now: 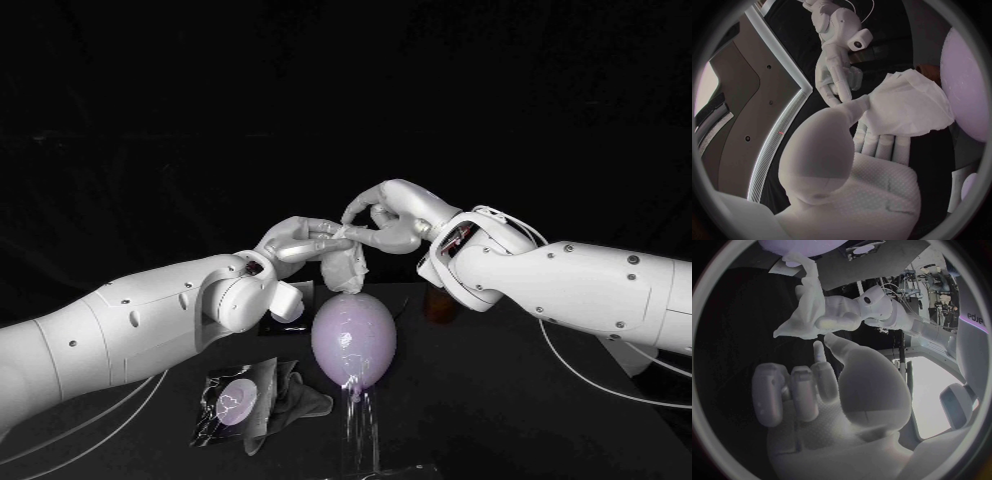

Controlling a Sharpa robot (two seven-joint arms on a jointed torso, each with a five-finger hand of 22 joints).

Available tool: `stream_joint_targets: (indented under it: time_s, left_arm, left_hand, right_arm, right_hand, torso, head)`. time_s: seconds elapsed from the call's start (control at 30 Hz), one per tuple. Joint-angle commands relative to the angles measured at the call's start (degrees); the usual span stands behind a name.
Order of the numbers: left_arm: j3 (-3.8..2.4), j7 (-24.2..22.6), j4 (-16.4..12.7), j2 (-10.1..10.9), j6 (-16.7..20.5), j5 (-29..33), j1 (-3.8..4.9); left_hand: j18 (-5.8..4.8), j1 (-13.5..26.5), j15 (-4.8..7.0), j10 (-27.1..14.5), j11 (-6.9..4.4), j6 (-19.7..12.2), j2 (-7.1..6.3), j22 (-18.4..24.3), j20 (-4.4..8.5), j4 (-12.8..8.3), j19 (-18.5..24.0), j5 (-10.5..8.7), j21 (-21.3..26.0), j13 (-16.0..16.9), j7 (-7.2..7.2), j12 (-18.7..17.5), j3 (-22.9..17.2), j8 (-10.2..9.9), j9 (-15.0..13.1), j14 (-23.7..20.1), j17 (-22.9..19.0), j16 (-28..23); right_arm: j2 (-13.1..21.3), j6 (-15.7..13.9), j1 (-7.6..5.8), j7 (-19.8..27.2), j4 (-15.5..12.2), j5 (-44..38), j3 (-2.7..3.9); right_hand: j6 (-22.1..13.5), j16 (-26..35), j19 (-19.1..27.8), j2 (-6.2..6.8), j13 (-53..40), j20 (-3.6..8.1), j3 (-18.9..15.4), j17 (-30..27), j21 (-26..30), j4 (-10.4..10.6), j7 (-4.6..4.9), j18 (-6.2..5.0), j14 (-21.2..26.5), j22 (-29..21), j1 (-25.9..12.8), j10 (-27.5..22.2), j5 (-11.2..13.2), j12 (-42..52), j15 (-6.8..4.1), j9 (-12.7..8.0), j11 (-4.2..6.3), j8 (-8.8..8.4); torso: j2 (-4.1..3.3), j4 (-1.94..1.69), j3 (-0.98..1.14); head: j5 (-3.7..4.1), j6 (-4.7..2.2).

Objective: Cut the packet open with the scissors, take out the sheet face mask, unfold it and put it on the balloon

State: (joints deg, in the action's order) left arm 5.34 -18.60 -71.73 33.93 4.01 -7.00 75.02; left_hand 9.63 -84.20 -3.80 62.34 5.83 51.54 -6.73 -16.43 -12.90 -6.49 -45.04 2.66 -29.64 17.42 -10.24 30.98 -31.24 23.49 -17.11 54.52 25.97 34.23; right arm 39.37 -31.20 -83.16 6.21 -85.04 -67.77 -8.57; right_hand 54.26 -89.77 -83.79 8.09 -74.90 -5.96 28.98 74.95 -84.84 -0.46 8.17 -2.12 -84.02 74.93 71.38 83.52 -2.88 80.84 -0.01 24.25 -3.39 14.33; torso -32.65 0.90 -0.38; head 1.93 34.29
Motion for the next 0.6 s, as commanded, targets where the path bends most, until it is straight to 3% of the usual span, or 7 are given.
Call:
stream_joint_targets:
  time_s: [0.03, 0.6]
  left_arm:
    - [-0.10, -0.85, -0.16, -0.05, 0.12, -0.47, 0.08]
    - [-0.10, -1.30, -0.65, 0.05, -0.19, -0.96, 0.08]
  left_hand:
    - [-0.24, 0.21, 0.05, -0.57, 0.06, 0.61, 0.48, -0.29, 0.00, -0.33, 0.74, 0.16, -0.44, -0.01, -0.01, 0.33, 0.01, -0.17, 0.06, -0.43, -0.08, 0.31]
    - [-0.22, 0.27, 0.14, -0.87, -0.03, 1.32, 0.59, -1.42, 0.06, -0.75, 1.63, 0.15, -2.03, 0.18, 0.18, 0.89, -0.13, -0.01, 0.09, -0.58, -0.25, 0.78]
  right_arm:
    - [-0.13, 1.11, 0.04, -1.34, 0.20, -2.25, 0.01]
    - [-1.00, 1.03, 0.22, -2.30, 1.61, -2.42, -0.04]
  right_hand:
    - [0.42, -0.23, -3.69, 0.78, -8.19, 0.28, -0.30, 15.05, 0.02, 0.02, -0.07, 0.93, -5.98, 13.51, -0.04, 0.63, -0.11, 0.13, -0.36, -0.08, -0.02, -0.33]
    - [0.62, -0.23, -3.58, 0.54, -8.11, 0.28, -0.18, 15.05, 0.22, -0.01, -0.15, 0.88, -5.98, 13.45, 0.23, 0.50, -0.15, -0.01, -0.38, -0.18, 0.03, -0.41]
  torso:
    - [0.01, 0.02, 0.05]
    - [0.00, -0.01, -0.01]
  head:
    - [-0.01, 0.03]
    - [0.04, 0.13]
